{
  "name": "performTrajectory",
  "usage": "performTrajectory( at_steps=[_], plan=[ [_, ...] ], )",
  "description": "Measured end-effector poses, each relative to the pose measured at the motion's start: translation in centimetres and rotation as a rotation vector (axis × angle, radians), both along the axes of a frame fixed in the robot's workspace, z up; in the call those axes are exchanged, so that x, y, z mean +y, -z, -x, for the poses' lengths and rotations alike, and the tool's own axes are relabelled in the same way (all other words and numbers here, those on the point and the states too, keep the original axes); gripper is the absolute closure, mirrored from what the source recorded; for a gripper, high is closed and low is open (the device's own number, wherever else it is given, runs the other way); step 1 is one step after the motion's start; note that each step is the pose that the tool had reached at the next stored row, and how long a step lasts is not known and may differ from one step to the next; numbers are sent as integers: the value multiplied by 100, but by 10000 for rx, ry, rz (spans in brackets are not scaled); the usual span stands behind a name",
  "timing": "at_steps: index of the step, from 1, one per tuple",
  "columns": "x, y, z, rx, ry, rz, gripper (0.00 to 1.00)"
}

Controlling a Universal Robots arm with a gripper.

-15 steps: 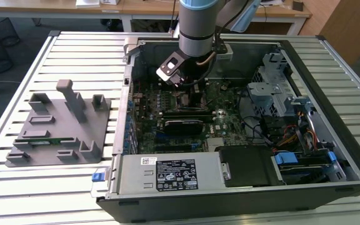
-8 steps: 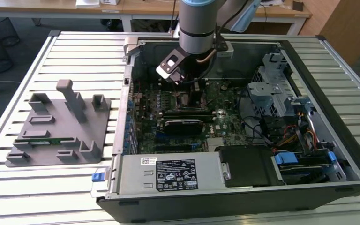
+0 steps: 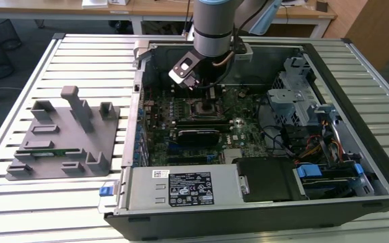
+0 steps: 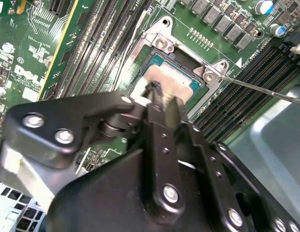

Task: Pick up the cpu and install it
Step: 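Place the cpu into insertion slot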

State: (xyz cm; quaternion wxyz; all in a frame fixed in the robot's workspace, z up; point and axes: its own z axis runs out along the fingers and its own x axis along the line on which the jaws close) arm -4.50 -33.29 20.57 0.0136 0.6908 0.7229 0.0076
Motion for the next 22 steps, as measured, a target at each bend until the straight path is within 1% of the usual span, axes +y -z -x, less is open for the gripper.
performTrajectory(
  at_steps=[2, 3, 4, 22],
  plan=[
    [0, -5, 0, 1, 1, 3, 83],
    [0, -8, 0, 1, 0, 3, 83],
    [-1, -11, 1, 1, 0, 4, 89],
    [-1, -85, 1, 1, 1, 5, 89]
  ],
)
